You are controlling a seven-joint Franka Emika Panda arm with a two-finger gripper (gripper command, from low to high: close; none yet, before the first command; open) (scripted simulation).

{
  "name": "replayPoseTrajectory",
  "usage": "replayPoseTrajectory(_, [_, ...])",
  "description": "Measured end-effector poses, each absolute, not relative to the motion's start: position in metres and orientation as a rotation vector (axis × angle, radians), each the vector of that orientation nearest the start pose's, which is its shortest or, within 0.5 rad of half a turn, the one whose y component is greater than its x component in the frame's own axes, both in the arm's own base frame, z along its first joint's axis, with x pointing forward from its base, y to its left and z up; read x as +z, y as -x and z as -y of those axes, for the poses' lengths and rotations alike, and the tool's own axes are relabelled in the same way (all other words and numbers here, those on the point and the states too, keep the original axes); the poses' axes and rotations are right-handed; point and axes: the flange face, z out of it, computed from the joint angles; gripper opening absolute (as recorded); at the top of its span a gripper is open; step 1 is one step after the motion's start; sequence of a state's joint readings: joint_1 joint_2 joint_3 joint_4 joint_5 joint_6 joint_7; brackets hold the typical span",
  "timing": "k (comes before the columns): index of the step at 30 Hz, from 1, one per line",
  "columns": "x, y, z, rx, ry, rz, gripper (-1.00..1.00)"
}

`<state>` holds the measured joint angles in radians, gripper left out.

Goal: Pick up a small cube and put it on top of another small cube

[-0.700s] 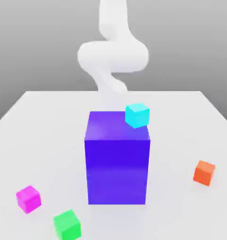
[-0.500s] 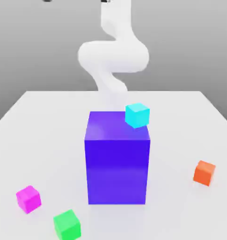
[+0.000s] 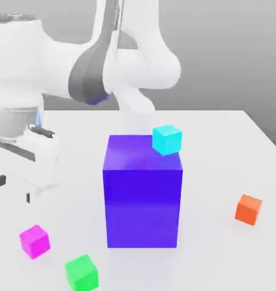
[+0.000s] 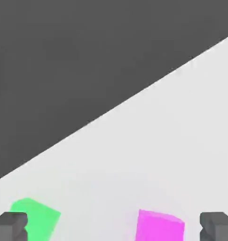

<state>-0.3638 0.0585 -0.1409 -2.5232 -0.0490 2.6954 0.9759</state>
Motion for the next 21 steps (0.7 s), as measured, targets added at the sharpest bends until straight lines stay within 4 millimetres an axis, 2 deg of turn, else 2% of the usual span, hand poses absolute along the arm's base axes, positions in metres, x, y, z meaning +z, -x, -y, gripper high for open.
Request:
replayPoseTrajectory(4, [0.197,-0.387,0.239,-0.024,2.284,-2.157,0.00])
replayPoseTrajectory(8, [0.146,-0.383,0.241,-0.001,2.270,-2.171,0.00])
replayPoseTrajectory(9, [0.134,-0.382,0.240,-0.001,2.270,-2.171,-1.00])
replayPoseTrajectory(16, [0.132,-0.382,0.240,-0.001,2.270,-2.171,-1.00])
replayPoseTrajectory(21, [0.182,-0.382,0.240,0.000,2.270,-2.171,-1.00])
